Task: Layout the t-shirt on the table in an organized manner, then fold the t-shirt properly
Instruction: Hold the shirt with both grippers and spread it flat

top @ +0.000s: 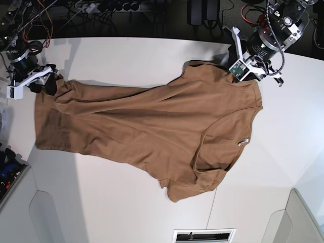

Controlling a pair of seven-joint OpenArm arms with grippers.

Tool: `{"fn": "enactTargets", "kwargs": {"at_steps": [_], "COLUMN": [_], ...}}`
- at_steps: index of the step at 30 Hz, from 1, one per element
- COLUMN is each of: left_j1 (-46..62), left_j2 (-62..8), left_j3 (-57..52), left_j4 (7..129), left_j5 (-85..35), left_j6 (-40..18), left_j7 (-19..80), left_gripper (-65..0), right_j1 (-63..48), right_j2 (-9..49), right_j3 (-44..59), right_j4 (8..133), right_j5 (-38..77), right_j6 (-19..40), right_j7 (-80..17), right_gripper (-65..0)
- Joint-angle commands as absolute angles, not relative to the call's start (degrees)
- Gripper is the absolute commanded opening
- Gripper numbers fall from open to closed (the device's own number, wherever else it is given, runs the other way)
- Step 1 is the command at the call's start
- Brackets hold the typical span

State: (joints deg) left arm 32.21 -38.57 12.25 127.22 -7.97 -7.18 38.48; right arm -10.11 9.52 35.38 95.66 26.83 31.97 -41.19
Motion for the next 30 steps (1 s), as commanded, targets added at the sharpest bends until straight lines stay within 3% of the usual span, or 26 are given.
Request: {"fn": "enactTargets", "kwargs": {"at_steps": [1, 8, 10, 13, 18, 30], "left_j1": [32.05, 31.9, 31.55, 29.98, 26.44, 25.58], "left_j2": [-39.2, -39.16, -39.0, -39.03, -38.89, -38.92], "left_j3": [11.88, 11.88, 11.88, 11.88, 11.88, 11.88], "left_j4": [128.11, 127.31, 125.82, 121.95, 115.07, 112.64], "left_j5": [-7.64, -7.6, -7.14, -6.35, -6.37, -6.33], "left_j6": [-6.42, -6.44, -6.42, -6.37, -6.13, -6.17], "left_j7": [37.08, 36.73, 36.16, 35.24, 34.92, 36.47], "left_gripper": [-42.2, -42.2, -42.2, -42.6, -48.0, -48.7], "right_j1": [-9.39, -8.91, -8.91, -8.93, -8.95, -14.11], "right_j2": [9.98, 9.98, 10.0, 9.98, 9.98, 10.0], "right_j3": [34.26, 30.28, 30.26, 30.26, 31.11, 36.05], "right_j4": [95.64, 92.82, 92.84, 92.84, 95.74, 112.75], "right_j5": [26.33, 23.35, 23.35, 23.55, 28.12, 35.57], "right_j6": [31.81, 30.68, 30.68, 30.65, 30.68, 31.38], "right_j7": [-39.27, -33.8, -33.78, -33.78, -39.11, -49.84], "right_gripper": [-31.4, -32.7, -42.8, -65.0, -65.0, -65.0]}}
